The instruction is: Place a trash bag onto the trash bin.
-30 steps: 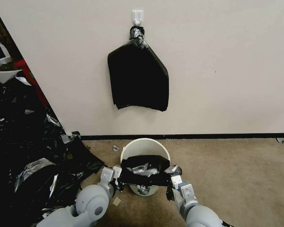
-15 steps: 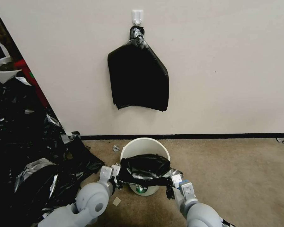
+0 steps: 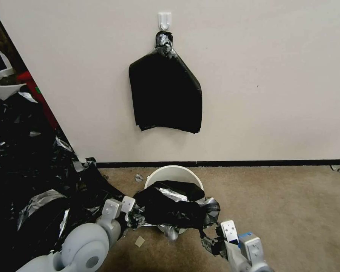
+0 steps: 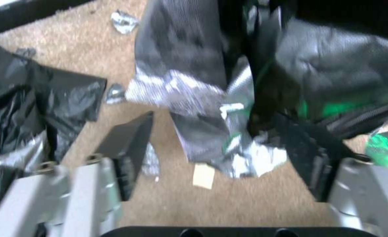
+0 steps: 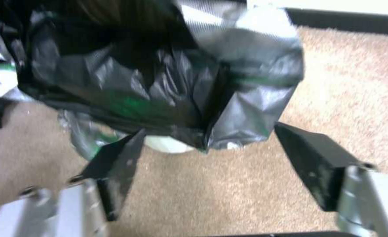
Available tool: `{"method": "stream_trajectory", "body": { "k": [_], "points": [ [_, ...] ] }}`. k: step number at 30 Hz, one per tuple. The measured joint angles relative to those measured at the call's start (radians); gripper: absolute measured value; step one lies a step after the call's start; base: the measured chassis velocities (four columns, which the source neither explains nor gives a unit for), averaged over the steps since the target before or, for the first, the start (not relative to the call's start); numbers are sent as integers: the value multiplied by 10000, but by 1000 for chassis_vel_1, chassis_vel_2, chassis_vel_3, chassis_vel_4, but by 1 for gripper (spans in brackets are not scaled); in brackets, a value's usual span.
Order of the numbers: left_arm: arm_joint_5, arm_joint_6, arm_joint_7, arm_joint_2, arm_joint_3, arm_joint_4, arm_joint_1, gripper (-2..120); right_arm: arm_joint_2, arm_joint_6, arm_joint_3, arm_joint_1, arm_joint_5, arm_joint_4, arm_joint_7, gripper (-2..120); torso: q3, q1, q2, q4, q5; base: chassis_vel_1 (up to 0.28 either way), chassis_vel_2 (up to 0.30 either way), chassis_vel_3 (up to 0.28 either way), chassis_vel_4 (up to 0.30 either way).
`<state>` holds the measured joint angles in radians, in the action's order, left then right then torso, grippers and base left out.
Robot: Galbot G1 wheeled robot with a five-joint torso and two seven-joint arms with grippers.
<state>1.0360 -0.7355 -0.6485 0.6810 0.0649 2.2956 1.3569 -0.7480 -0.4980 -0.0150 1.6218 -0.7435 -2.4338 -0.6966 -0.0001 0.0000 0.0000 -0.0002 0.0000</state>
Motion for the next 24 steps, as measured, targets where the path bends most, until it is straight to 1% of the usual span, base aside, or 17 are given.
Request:
{"method": "stream_trajectory", "body": {
  "k": [2,3,4,5,6,7,8,12,13,14,16,17,18,20,22,23,24],
  "points": [
    [3,0,-27,-12,92,113,167,80,-25,33,61,33,74,-101,-16,89,0,0,0,3,-1,0,0,0,0],
    [26,-1,-46,8,297,330,376,89,-115,96,179,34,238,-270,-19,96,0,0,0,3,-1,0,0,0,0],
    [26,-1,-46,8,297,330,376,89,-115,96,179,34,238,-270,-19,96,0,0,0,3,-1,0,0,0,0],
    [100,-1,-48,125,608,788,596,95,-269,262,385,-43,630,-480,43,99,0,0,0,1,0,0,0,0,0],
    [110,-1,-47,166,689,932,639,96,-313,316,467,-87,743,-539,102,99,0,0,0,1,-1,0,0,0,0],
    [53,-1,-40,452,1060,1561,650,99,-531,441,1029,-505,770,-687,559,100,0,0,0,1,1,0,0,0,0],
    [53,-1,-40,452,1060,1561,650,99,-531,441,1029,-505,770,-687,559,100,0,0,0,1,1,0,0,0,0],
    [-633,-1,430,1007,1532,1918,94,100,-907,308,1969,-1867,-645,-542,1257,100,0,0,1,-1,0,0,0,0,0],
    [-1039,-1,847,1345,1791,1866,-187,100,-1071,29,2266,-2542,-1271,-136,1732,100,1,0,0,1,1,0,0,0,0],
    [-1137,-1,957,1433,1861,1828,-250,100,-1109,-66,2309,-2705,-1394,-14,1873,100,1,0,0,0,3,0,0,0,0],
    [-1911,-1,1677,2043,2292,1510,-568,100,-1313,-720,2383,-3731,-1843,958,2910,100,2,0,0,0,0,0,0,0,0],
    [-2923,-1,2329,2799,2775,988,-820,100,-1563,-1414,2058,-4856,-1761,2317,4077,100,3,0,-1,2,1,0,0,0,0],
    [-2923,-1,2329,2799,2775,988,-820,100,-1563,-1414,2058,-4856,-1761,2317,4077,100,3,0,-1,2,1,0,0,0,0],
    [-3891,212,2632,3528,3224,257,-981,100,-1933,-1994,1537,-6087,-1254,4201,5502,100,3,0,-1,3,0,0,0,0,0],
    [-4091,300,2648,3638,3294,101,-1004,100,-1997,-2039,1443,-6270,-1142,4503,5709,100,4,0,-2,4,0,0,0,0,0],
    [-4901,896,2674,4037,3620,-649,-1057,100,-2334,-2123,1068,-6962,-420,5702,6593,100,4,1,-1,3,-3,0,0,0,0],
    [-4901,896,2674,4037,3620,-649,-1057,100,-2334,-2123,1068,-6962,-420,5702,6593,100,4,1,-1,3,-3,0,0,0,0]
  ]
}}
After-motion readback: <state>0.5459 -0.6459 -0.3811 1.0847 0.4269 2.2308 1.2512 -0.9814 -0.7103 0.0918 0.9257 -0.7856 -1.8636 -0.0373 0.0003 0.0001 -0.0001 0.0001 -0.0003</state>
